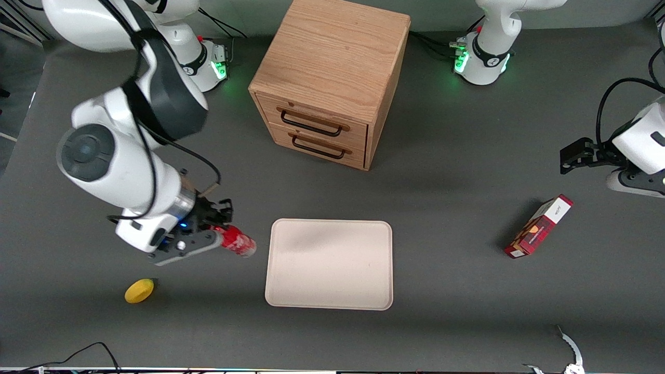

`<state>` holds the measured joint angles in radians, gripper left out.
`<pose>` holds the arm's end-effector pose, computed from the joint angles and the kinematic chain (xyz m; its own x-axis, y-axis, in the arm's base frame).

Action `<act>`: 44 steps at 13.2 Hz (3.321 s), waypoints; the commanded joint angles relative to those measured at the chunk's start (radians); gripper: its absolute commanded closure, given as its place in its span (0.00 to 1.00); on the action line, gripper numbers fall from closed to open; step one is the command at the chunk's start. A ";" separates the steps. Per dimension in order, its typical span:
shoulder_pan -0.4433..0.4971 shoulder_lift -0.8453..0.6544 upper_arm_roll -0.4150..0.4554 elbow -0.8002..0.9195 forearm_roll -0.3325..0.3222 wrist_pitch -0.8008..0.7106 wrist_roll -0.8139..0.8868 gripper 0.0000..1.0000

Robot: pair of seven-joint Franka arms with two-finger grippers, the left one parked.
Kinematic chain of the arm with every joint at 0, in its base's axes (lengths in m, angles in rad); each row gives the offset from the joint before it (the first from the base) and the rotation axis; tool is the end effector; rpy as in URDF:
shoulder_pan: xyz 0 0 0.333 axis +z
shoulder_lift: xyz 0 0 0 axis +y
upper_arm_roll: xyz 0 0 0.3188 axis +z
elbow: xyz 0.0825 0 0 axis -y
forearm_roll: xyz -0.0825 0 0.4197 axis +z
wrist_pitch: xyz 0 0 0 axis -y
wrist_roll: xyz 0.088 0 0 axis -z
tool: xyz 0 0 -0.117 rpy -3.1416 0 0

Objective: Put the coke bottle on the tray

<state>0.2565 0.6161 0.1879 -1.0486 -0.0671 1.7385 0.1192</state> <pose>0.7174 0.2870 0.4832 0.9545 0.2883 0.0769 0.2925 -0.9549 -0.0508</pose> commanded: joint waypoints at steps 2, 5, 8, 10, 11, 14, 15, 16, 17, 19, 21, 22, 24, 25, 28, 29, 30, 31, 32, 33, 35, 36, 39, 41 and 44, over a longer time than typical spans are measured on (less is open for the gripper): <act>0.032 0.106 -0.019 0.068 -0.004 0.105 0.016 1.00; 0.040 0.171 -0.022 0.067 -0.005 0.160 0.028 1.00; 0.056 0.227 -0.025 0.065 -0.013 0.183 0.028 1.00; 0.058 0.255 -0.025 0.065 -0.013 0.213 0.028 1.00; 0.060 0.266 -0.025 0.065 -0.013 0.220 0.026 1.00; 0.058 0.278 -0.031 0.067 -0.014 0.245 0.019 1.00; 0.060 0.278 -0.045 0.065 -0.014 0.249 0.019 1.00; 0.060 0.278 -0.047 0.065 -0.014 0.251 0.019 1.00; 0.058 0.278 -0.045 0.065 -0.013 0.251 0.019 1.00; 0.058 0.278 -0.047 0.064 -0.014 0.251 0.020 0.54; 0.060 0.281 -0.047 0.061 -0.014 0.253 0.022 0.00; 0.060 0.281 -0.047 0.061 -0.014 0.251 0.028 0.00; 0.060 0.278 -0.047 0.062 -0.014 0.251 0.031 0.00; 0.060 0.269 -0.047 0.062 -0.013 0.248 0.031 0.00; 0.047 0.215 -0.045 0.059 -0.002 0.192 0.034 0.00; 0.040 0.197 -0.045 0.058 -0.002 0.152 0.054 0.00; 0.024 0.173 -0.045 0.052 -0.002 0.112 0.068 0.00; 0.006 0.131 -0.045 0.023 -0.007 0.069 0.068 0.00; -0.003 0.067 -0.045 -0.025 -0.013 0.021 0.056 0.00; -0.014 -0.006 -0.047 -0.089 -0.014 -0.012 0.054 0.00; -0.077 -0.190 -0.044 -0.265 -0.013 -0.033 0.051 0.00; -0.106 -0.261 -0.042 -0.318 -0.013 -0.060 0.051 0.00; -0.209 -0.392 -0.035 -0.338 -0.001 -0.203 -0.056 0.00; -0.235 -0.437 -0.033 -0.346 0.001 -0.240 -0.073 0.00; -0.234 -0.438 -0.035 -0.329 0.001 -0.240 -0.050 0.00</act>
<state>0.0247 0.1878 0.1443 -1.3576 -0.0727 1.4895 0.0645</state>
